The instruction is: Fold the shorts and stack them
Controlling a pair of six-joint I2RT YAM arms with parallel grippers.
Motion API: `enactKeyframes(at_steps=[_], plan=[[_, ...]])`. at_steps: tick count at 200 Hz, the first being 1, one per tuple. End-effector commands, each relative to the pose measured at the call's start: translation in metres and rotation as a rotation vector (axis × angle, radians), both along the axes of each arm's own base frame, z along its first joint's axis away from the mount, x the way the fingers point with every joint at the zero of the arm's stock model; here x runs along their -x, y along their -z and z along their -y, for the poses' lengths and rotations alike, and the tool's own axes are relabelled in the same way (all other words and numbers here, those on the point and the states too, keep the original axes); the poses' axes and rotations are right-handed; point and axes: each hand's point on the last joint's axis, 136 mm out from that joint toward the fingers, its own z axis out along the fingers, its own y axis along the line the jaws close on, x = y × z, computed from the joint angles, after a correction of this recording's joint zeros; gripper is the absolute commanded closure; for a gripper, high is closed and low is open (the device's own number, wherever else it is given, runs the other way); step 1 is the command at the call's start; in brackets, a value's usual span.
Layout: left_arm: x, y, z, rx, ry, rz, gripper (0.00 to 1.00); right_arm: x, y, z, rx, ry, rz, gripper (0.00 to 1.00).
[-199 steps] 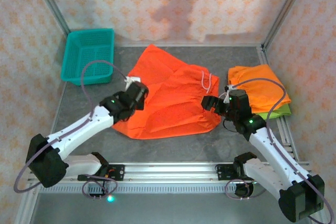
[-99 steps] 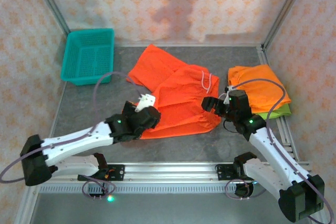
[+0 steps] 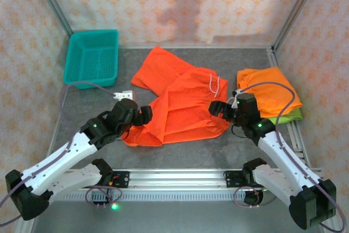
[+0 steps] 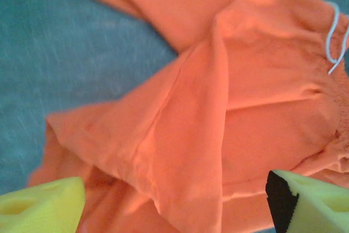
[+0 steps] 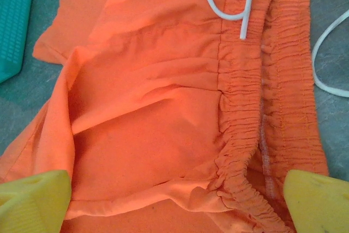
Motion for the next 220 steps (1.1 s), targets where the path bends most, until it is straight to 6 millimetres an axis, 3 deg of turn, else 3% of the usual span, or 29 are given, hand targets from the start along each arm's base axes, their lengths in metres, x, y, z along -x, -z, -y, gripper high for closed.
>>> enactKeyframes(at_steps=[1, 34, 158, 168, 190, 212, 220], plan=[[0.02, 0.034, -0.003, 0.126, -0.127, -0.166, 0.15, -0.001, 0.003, -0.001, -0.015, 0.008, -0.009, 0.01], [0.018, 0.054, 0.001, 0.249, -0.205, -0.172, 0.22, -0.001, 0.005, -0.001, -0.019, 0.01, -0.013, 0.01], [-0.015, 0.099, 0.004, 0.174, -0.244, -0.264, 0.48, 0.002, 0.013, 0.003, -0.003, 0.018, -0.02, 0.01], [-0.018, 0.101, 0.005, 0.168, -0.244, -0.258, 0.53, 0.002, 0.013, 0.003, -0.004, 0.022, -0.021, 0.01], [-0.028, 0.097, -0.004, 0.12, -0.264, -0.212, 0.76, 0.002, 0.013, 0.003, -0.004, 0.025, -0.023, 0.01], [-0.041, 0.077, -0.015, 0.101, -0.289, -0.14, 1.0, 0.002, 0.014, 0.004, -0.004, 0.026, -0.026, 0.01], [-0.047, 0.069, -0.021, 0.102, -0.3, -0.117, 1.0, 0.003, 0.015, 0.004, -0.004, 0.027, -0.03, 0.01]])
